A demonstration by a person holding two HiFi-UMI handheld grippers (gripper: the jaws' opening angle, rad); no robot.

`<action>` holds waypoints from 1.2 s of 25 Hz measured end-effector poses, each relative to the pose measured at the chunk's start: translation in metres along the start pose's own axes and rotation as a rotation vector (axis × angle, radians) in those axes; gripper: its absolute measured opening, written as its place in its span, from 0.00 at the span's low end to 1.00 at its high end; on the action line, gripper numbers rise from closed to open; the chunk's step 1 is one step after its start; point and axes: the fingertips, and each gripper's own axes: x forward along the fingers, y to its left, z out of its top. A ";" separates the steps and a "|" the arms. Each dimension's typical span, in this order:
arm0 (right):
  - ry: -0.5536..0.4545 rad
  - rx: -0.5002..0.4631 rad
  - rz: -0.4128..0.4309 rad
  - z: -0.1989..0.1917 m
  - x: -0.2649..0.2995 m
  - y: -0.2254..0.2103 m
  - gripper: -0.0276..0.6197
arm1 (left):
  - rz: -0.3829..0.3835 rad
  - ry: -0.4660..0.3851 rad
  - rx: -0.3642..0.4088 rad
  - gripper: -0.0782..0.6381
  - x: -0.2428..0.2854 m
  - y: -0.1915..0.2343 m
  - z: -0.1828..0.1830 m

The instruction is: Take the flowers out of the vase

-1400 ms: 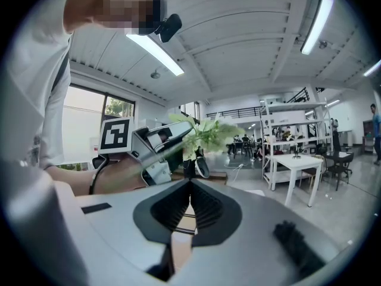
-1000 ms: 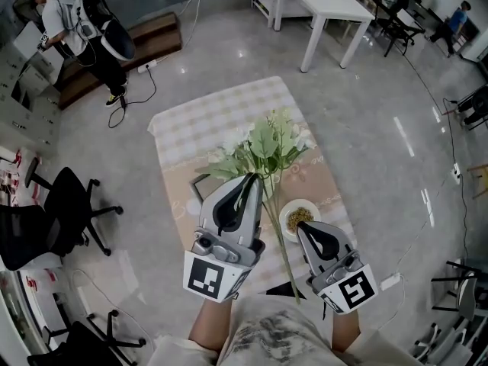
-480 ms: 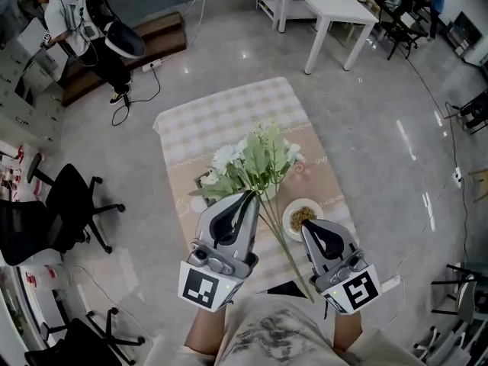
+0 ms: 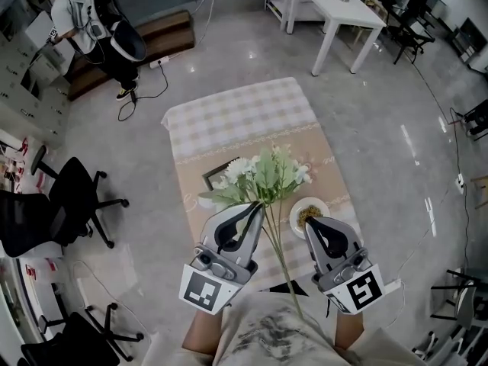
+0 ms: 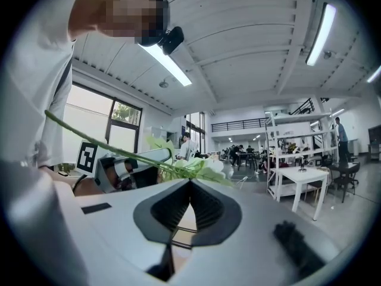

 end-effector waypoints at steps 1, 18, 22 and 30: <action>-0.003 0.000 0.003 0.001 0.001 0.002 0.07 | -0.001 0.005 0.000 0.13 -0.002 0.000 -0.001; -0.018 -0.032 0.033 0.010 0.015 0.025 0.07 | -0.040 0.045 -0.020 0.13 -0.024 -0.004 -0.010; -0.017 -0.035 0.032 0.011 0.015 0.026 0.07 | -0.052 0.043 -0.020 0.13 -0.024 -0.007 -0.010; -0.014 -0.037 0.035 0.009 0.015 0.029 0.07 | -0.064 0.051 -0.018 0.13 -0.027 -0.009 -0.013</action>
